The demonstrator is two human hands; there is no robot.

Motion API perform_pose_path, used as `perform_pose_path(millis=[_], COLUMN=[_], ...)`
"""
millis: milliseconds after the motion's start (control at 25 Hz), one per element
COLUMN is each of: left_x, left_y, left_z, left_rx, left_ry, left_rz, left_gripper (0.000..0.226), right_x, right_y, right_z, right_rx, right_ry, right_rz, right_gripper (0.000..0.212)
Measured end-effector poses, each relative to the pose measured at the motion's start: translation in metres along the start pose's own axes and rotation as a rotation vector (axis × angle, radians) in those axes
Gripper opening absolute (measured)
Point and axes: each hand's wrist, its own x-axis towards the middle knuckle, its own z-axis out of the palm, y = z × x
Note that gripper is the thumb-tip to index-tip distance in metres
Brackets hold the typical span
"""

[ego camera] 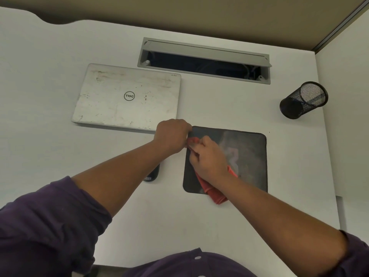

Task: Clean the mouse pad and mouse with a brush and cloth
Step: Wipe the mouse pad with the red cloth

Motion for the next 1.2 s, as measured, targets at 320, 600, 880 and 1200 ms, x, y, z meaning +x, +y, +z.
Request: perform_pose_path(millis=[320, 600, 880, 1200], left_x=[0.004, -0.012, -0.020, -0.015], left_y=[0.020, 0.012, 0.002, -0.001], left_z=[-0.024, -0.017, -0.003, 0.002], left_rx=[0.208, 0.138, 0.171, 0.094], left_ry=[-0.310, -0.336, -0.305, -0.257], left_rz=[0.062, 0.053, 0.066, 0.038], left_gripper=[0.014, 0.044, 0.070, 0.060], right_x=[-0.058, -0.102, -0.081, -0.011], right_y=[-0.010, 0.015, 0.038, 0.045], right_z=[-0.001, -0.013, -0.025, -0.037], right_rx=[0.050, 0.067, -0.036, -0.113], right_ry=[-0.193, -0.190, 0.015, 0.018], right_rz=[-0.152, -0.148, 0.168, 0.320], right_gripper=[0.034, 0.025, 0.029, 0.031])
